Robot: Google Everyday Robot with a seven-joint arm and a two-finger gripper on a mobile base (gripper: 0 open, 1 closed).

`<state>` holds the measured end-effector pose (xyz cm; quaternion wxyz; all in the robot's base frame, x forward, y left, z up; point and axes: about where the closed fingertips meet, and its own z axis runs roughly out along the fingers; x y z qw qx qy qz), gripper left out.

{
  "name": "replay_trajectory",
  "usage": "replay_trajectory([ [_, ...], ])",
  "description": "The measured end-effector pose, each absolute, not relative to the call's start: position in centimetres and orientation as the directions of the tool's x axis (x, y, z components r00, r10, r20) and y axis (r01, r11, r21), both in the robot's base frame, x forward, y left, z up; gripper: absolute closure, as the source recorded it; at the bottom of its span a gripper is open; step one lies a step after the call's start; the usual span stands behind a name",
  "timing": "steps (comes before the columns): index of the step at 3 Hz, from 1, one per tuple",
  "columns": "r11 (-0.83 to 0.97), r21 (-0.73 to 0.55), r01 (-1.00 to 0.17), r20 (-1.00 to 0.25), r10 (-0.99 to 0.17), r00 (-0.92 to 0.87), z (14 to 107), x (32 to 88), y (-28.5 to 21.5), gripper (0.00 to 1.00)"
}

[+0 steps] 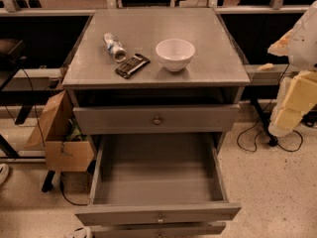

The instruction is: Place rxbar chocolate into middle drawer

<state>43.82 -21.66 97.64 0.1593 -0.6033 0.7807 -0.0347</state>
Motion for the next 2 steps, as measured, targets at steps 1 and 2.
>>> replay_trajectory([
  [1,0.27,-0.246,-0.931,-0.207,-0.953,-0.221,97.64,43.81,-21.66,0.0],
  [2,0.279,-0.254,-0.926,-0.234,-0.947,-0.221,98.01,43.69,-21.69,0.0],
])
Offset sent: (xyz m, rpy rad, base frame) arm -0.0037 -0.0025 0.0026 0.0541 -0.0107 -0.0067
